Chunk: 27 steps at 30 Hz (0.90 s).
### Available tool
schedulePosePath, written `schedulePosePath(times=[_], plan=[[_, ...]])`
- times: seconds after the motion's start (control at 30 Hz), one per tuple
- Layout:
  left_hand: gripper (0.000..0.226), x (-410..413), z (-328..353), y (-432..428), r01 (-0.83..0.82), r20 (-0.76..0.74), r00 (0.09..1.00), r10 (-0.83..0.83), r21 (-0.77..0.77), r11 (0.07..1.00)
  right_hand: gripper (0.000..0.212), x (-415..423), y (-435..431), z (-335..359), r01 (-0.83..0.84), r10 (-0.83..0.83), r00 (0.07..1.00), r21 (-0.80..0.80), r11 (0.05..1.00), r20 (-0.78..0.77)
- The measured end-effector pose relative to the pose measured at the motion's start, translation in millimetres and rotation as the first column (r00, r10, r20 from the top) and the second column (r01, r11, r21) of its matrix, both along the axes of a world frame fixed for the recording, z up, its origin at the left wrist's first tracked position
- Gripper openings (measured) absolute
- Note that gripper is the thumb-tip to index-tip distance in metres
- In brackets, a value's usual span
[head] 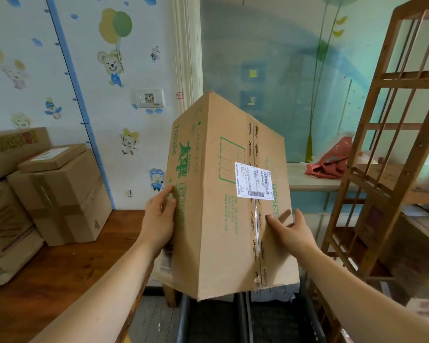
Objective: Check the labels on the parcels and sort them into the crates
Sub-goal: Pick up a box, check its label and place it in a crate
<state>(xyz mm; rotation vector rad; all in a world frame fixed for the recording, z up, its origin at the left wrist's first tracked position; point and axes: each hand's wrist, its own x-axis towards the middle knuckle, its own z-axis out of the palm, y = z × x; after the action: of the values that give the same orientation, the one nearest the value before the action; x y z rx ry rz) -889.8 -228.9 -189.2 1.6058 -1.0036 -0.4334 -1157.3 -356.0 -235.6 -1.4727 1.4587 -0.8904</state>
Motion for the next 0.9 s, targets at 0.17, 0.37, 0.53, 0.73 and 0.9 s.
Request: schedulePosePath(times=[0.17, 0.37, 0.53, 0.73, 0.9], plan=[[0.054, -12.2, -8.5, -4.0, 0.110, -0.027, 0.994, -0.108, 0.059, 0.992, 0.089, -5.6, 1.0, -7.4, 0.033, -0.033, 0.998, 0.000, 0.999, -0.060], [0.044, -29.9, -16.0, -14.3, 0.241, -0.152, 0.960, -0.235, 0.020, 0.970, 0.095, -22.9, 0.1, -14.2, 0.045, -0.052, 0.985, -0.042, 0.998, -0.164], [0.050, -60.7, -26.4, -23.8, 0.181, -0.179, 0.969, -0.170, 0.047, 0.982, 0.102, -41.8, 2.5, -24.9, 0.025, -0.039, 0.968, -0.057, 0.998, -0.246], [0.093, -93.6, -44.1, -31.8, 0.252, -0.143, 0.962, -0.234, 0.122, 0.960, 0.087, -69.4, 0.8, -33.2, 0.004, -0.030, 0.958, -0.089, 0.996, -0.285], [0.097, -115.5, -58.4, -44.4, 0.220, -0.181, 0.965, -0.190, 0.163, 0.962, 0.098, -92.0, -6.2, -39.9, 0.000, -0.034, 0.933, -0.095, 0.996, -0.358]])
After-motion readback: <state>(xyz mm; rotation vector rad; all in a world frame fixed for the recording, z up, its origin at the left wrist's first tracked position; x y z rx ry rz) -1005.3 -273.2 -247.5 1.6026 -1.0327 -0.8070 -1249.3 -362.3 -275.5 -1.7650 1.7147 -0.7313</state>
